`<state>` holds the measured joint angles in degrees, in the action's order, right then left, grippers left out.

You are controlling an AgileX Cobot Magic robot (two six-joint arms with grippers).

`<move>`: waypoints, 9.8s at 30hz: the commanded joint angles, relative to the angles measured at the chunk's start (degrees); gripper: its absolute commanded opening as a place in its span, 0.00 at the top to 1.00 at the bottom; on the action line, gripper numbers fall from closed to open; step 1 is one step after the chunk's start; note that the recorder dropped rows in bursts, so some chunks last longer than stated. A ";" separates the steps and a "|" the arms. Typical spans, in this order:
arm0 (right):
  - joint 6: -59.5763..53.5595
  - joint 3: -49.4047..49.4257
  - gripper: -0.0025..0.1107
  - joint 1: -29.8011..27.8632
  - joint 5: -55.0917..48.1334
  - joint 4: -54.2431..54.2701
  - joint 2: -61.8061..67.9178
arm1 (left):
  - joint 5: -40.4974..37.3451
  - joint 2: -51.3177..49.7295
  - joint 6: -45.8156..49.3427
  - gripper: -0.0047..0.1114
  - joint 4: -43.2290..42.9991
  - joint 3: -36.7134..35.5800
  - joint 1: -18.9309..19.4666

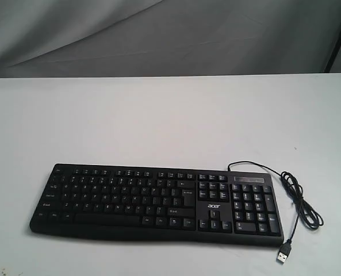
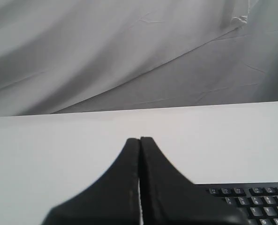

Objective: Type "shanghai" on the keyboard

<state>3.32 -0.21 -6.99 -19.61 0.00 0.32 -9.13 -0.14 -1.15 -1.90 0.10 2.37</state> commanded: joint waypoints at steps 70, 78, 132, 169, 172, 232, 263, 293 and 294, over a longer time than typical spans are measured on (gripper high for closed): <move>-52.16 -82.10 0.98 37.96 -21.14 32.48 100.45 | 0.34 0.14 -0.15 0.96 0.00 -0.10 -0.37; -52.20 -94.28 0.98 54.48 -22.46 31.97 116.67 | 0.34 0.14 -0.15 0.96 0.00 -0.10 -0.37; -47.93 -107.17 0.98 65.65 -21.50 23.89 137.07 | 0.34 0.14 -0.15 0.96 0.00 -0.10 -0.37; -45.12 -81.59 0.98 62.18 -8.30 24.01 121.08 | 0.34 0.14 -0.15 0.96 0.00 -0.10 -0.37; -45.12 -81.59 0.98 62.18 -8.10 24.40 122.03 | 0.34 0.14 -0.15 0.96 0.00 -0.10 -0.37; -46.14 -108.96 0.98 66.95 -18.22 23.47 136.01 | 0.34 0.14 -0.15 0.96 0.00 -0.10 -0.37; -45.51 -108.96 0.98 66.85 -18.32 23.37 138.09 | 0.34 0.14 -0.15 0.96 0.00 -0.10 -0.37; -39.50 -79.19 0.98 62.98 -8.05 19.54 117.12 | 0.34 0.14 -0.15 0.96 0.00 -0.10 -0.37; -39.70 -77.49 0.98 62.98 -6.86 20.19 116.65 | 0.34 0.14 -0.15 0.96 0.00 -0.10 -0.37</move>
<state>-34.89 -83.23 56.32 -31.91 16.97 119.80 -9.13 -0.14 -1.15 -1.90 0.10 2.37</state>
